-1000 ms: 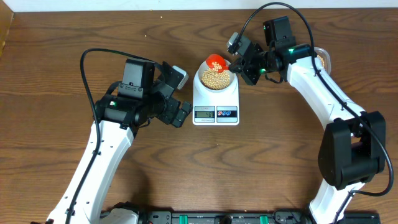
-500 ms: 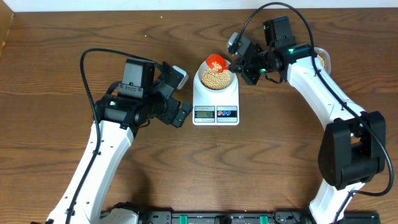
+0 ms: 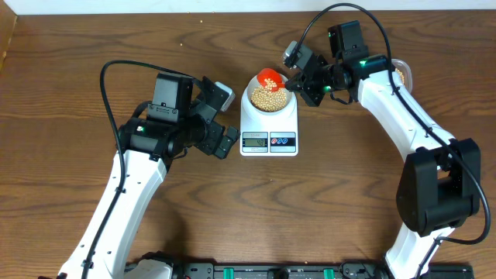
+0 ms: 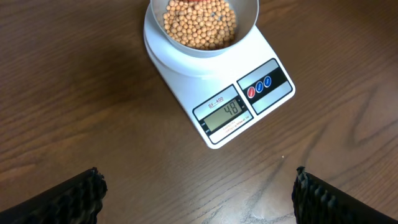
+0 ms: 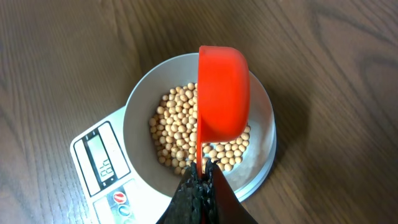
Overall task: Scoop item into bowl and weigh 50g on scale
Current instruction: 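Tilt the scoop further to add a few more soybeans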
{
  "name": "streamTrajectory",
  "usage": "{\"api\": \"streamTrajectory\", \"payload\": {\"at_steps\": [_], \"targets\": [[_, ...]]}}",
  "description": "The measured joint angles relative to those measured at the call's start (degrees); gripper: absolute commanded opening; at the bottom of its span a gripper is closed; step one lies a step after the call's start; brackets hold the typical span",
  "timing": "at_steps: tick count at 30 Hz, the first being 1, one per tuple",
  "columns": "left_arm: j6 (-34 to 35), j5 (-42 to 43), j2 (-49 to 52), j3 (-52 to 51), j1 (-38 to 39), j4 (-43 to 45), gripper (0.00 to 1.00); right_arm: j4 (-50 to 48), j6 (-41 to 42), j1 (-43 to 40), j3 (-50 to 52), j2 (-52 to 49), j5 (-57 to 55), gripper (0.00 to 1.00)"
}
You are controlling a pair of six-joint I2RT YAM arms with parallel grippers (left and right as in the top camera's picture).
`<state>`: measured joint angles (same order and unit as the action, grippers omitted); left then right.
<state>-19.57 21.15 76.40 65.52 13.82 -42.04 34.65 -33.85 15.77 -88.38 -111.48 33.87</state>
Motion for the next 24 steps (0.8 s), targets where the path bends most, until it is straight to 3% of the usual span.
{"api": "streamTrajectory", "payload": {"at_steps": [24], "targets": [[0.0, 0.0, 0.0, 0.0, 0.0, 0.0, 0.98, -0.48, -5.75, 0.02, 0.0, 0.0, 0.0, 0.01]]}}
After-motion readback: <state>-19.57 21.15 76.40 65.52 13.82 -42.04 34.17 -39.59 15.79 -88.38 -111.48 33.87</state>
